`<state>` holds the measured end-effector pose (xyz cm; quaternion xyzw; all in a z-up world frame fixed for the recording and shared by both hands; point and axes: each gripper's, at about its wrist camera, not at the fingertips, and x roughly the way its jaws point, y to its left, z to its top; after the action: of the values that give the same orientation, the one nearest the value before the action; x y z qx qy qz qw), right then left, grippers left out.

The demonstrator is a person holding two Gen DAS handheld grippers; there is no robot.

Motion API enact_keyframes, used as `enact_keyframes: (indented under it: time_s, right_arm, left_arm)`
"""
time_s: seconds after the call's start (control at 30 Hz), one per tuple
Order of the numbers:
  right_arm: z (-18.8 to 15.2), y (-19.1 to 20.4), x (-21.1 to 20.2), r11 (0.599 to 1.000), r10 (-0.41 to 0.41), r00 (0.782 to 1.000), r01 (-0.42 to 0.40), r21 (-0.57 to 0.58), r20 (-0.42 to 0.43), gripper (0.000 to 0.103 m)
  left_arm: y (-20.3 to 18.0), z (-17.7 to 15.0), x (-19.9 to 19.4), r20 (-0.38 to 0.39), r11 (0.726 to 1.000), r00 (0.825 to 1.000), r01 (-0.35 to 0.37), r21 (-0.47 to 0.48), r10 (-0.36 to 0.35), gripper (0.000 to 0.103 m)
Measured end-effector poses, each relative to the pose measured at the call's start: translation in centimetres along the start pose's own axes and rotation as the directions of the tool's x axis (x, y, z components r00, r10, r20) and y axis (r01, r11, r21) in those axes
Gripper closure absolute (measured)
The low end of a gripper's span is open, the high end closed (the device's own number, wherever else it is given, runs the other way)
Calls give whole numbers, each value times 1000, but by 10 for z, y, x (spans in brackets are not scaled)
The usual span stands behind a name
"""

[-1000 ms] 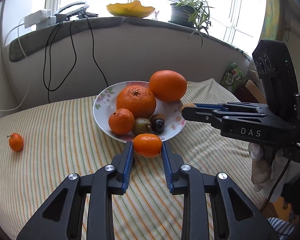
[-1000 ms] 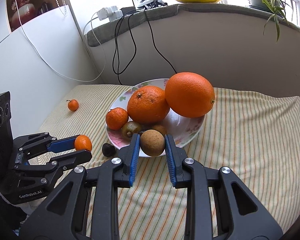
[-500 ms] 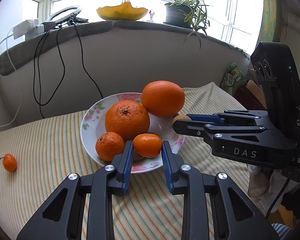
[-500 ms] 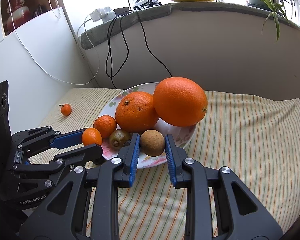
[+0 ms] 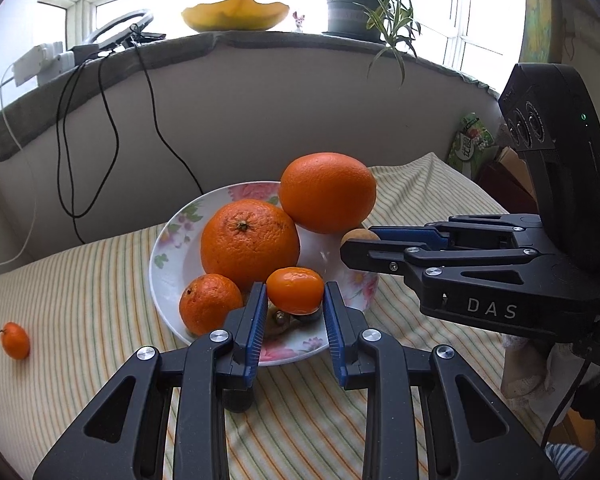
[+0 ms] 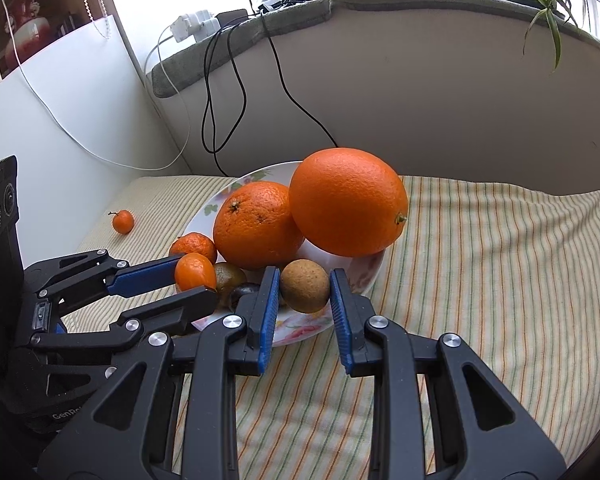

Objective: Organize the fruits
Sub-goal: 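Carry the small orange with the left tool while the right tool carries the kiwi to the plate, then open both tools to release the small orange and kiwi onto the plate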

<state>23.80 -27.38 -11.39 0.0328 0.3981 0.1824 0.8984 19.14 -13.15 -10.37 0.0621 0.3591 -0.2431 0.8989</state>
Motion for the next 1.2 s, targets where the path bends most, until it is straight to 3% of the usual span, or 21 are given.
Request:
enact_keyframes:
  time_s: [0.93,1.03,1.1,1.17,1.2]
  right_arm:
    - [2,-3,10,1000,0,1000,0,13,-14,76]
    - [1,-3,8,1000,1,1000,-1,10,-16,76]
    - [2,-4,6,1000,-5,1000,5,12,-12,73]
    - [3,-5,2,1000,-5,1000,5,17,-1,60]
    - [3,-5,1,1000,-7,1000,7,17,3,59]
  left_arm:
    - [0,0,0,-2,1000,1000,-11,7,11,76]
    - [-1,0,-2,3,1000,1000,-15,8,15,66]
    - [-1,0,-3,6,1000,1000,-15,10,15,65]
    - [-1,0,-4,8,1000,1000,-22,12,21,65]
    - [0,0,-4,8,1000,1000,-23,11,23,65]
